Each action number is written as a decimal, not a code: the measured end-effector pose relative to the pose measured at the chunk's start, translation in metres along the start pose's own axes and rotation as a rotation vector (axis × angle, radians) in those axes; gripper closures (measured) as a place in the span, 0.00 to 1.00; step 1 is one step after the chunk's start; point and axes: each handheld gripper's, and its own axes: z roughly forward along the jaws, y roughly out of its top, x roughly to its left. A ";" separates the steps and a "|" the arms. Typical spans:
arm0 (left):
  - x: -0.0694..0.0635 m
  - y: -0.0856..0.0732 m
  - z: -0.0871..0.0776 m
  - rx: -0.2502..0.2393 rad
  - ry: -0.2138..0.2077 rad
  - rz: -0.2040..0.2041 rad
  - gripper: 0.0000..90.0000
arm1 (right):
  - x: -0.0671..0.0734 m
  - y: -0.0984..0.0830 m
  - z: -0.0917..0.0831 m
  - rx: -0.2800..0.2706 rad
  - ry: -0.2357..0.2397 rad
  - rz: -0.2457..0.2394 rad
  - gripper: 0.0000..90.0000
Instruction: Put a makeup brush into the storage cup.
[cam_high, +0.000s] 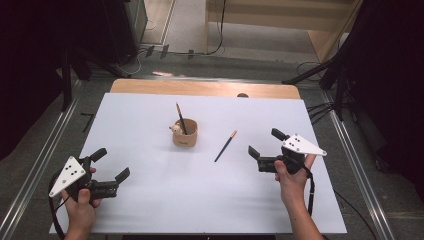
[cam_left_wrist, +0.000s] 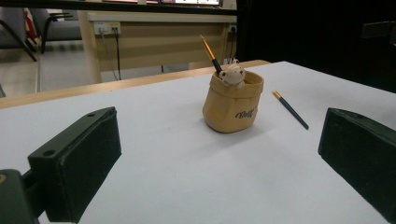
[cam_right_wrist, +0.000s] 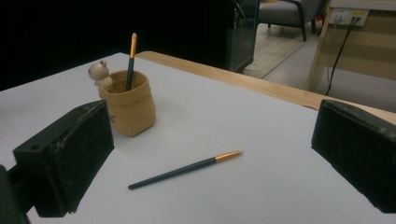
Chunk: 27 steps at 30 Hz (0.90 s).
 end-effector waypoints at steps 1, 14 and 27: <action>0.000 0.000 0.000 0.000 -0.001 0.003 0.00 | 0.001 0.001 0.003 0.003 0.002 -0.004 0.00; -0.002 0.002 0.003 -0.005 -0.013 0.015 0.00 | 0.010 0.012 0.036 0.063 -0.003 0.000 0.00; -0.003 0.003 0.003 -0.004 -0.019 0.025 0.00 | 0.010 0.023 0.060 0.131 -0.013 0.003 0.00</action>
